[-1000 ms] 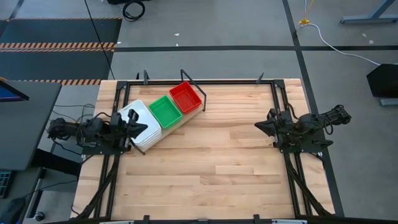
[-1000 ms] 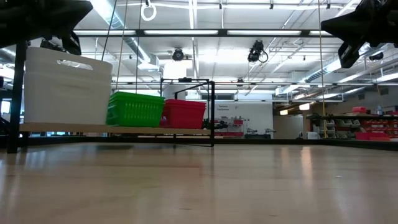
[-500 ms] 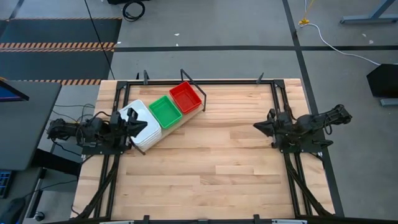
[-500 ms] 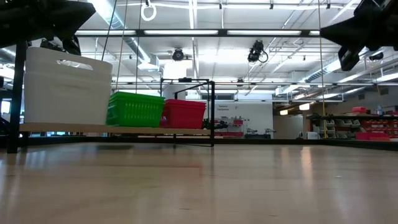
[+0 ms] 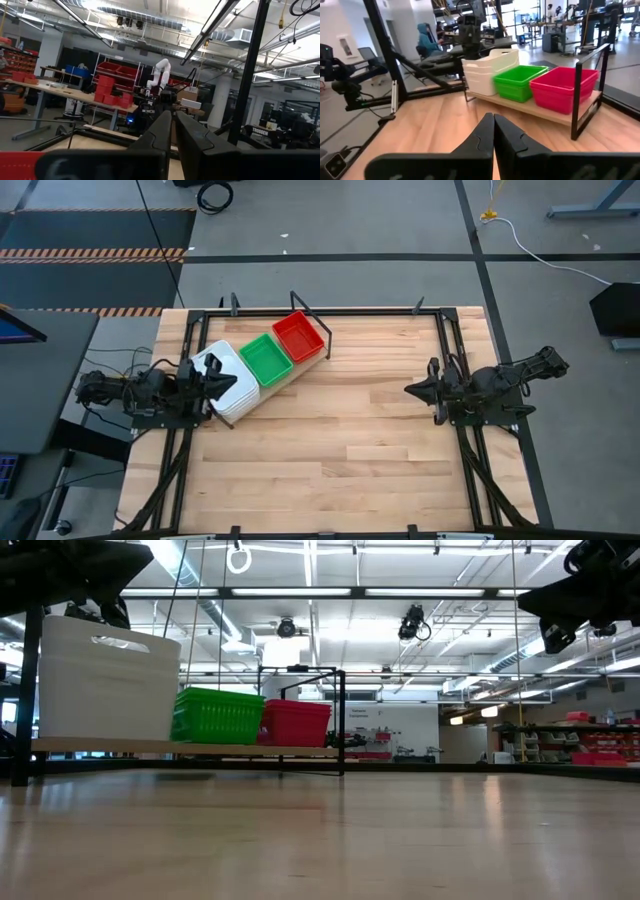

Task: Stack baskets on shelf by color
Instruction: Return to Home Position

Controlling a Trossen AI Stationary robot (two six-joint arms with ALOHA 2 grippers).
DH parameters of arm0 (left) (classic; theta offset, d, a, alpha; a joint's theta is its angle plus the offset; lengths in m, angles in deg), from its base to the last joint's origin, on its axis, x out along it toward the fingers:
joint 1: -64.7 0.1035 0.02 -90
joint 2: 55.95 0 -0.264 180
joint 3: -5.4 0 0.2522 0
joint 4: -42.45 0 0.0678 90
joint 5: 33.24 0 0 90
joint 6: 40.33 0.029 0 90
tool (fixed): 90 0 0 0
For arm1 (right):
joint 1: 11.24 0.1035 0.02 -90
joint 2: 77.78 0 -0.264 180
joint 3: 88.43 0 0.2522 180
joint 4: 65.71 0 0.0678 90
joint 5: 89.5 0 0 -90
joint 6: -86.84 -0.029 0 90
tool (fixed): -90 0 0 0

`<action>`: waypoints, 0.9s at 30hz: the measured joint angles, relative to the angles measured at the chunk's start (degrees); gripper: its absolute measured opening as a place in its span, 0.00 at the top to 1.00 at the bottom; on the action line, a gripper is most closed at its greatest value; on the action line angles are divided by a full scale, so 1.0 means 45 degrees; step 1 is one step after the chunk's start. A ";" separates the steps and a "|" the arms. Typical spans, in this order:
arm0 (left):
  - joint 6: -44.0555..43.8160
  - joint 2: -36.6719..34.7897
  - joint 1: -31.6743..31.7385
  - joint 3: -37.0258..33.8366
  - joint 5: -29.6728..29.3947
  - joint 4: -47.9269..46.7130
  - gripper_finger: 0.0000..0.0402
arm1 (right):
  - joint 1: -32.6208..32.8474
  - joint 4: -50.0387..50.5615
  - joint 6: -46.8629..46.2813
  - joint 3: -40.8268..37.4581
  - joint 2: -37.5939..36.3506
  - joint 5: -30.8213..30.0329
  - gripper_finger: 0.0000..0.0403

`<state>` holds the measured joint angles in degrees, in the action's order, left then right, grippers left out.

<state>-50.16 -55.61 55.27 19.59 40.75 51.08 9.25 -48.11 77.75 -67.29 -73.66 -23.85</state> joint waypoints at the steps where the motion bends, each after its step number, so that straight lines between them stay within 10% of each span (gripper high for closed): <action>1: 0.0005 0.0000 0.0000 -0.0001 0.0005 0.0000 0.92 | 0.0000 -0.0023 -0.0022 0.0000 0.0000 0.0003 0.98; 27: 0.0010 0.0000 0.0000 -0.0013 0.0005 0.0000 0.92 | 0.0000 -0.0080 -0.0071 0.0000 0.0000 0.0008 0.97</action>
<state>-50.11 -55.61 55.27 19.53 40.77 51.08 9.25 -48.47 77.43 -67.29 -73.66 -23.81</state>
